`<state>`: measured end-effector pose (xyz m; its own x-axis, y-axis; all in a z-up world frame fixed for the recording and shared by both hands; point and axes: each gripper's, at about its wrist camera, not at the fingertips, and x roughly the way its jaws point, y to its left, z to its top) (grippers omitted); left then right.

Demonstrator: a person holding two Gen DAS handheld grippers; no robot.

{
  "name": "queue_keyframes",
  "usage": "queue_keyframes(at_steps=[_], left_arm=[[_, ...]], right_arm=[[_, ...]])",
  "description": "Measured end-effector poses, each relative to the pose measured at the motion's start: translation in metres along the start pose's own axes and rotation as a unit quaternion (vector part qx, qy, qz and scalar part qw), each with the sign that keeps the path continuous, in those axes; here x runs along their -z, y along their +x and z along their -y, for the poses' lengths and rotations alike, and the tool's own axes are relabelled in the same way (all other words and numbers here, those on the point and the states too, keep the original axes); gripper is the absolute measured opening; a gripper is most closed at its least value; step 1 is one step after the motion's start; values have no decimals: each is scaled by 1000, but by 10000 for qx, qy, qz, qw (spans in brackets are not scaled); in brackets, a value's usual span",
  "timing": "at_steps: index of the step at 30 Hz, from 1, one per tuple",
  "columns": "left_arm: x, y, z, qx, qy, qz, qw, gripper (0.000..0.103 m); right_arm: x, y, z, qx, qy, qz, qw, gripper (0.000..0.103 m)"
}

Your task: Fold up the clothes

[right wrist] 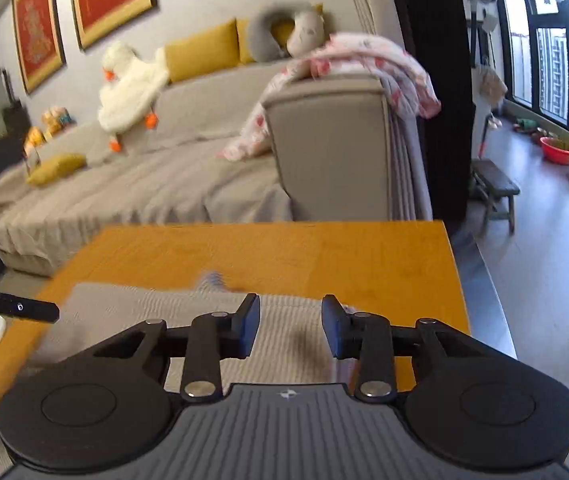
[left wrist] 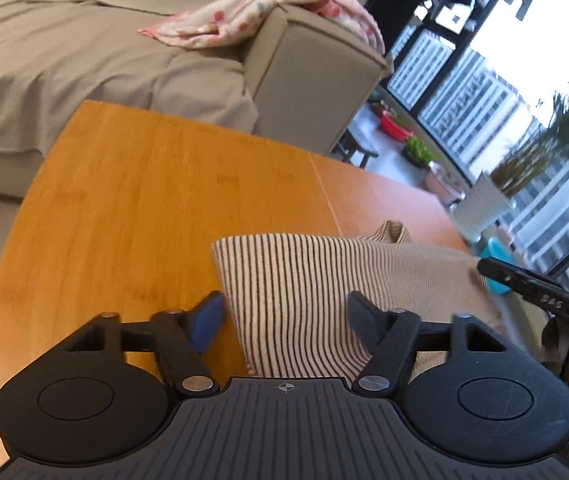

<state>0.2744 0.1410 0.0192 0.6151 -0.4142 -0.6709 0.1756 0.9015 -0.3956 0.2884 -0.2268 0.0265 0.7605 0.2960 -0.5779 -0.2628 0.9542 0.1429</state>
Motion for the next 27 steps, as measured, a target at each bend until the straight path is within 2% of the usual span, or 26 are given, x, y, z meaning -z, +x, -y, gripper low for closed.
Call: queue_keyframes(at_steps=[1,2,3,6,8,12,14,16,17,18,19,20,22,24,27], left_arm=[[0,4,2,-74,72,-42,9999,71],[-1,8,4,-149,145,-83,9997,70],[-1,10,4,-188,186,-122,9996,70],[-5,6,-1,-54,150,-172,9997,70],[-7,12,1,7,195,-167,9997,74],[-12,24,5,129,284,-156,9994,81],[-15,30,7,189,328,-150,9992,83],[-17,36,9,250,373,-145,9989,81],[-18,39,10,281,395,-142,9987,79],[-20,41,11,311,417,-139,9985,72],[-21,43,10,320,404,-142,9986,62],[-22,44,9,348,363,-162,9986,55],[-27,44,8,373,359,-153,9985,42],[-31,38,12,365,463,-61,9982,36],[-34,7,26,458,783,271,9955,33]], right_arm=[[5,11,0,209,-133,-253,9994,35],[10,19,1,358,-205,-415,9983,41],[12,19,6,322,-96,-369,9988,44],[2,9,27,-48,453,-361,9983,52],[-7,8,44,-387,942,-370,9941,68],[-15,37,64,-535,1242,-735,9881,69],[-14,49,65,-782,1293,-767,9855,69],[-15,57,58,-1127,1328,-796,9815,66],[-16,61,52,-1281,1314,-842,9794,58],[-17,65,45,-1361,1191,-875,9796,52],[-19,68,37,-1359,1018,-889,9815,40],[-21,70,33,-1328,878,-905,9831,36],[-25,74,24,-1264,597,-935,9858,35],[-32,67,19,-1159,289,-806,9896,34],[-46,40,13,-1099,-92,-401,9931,33]])
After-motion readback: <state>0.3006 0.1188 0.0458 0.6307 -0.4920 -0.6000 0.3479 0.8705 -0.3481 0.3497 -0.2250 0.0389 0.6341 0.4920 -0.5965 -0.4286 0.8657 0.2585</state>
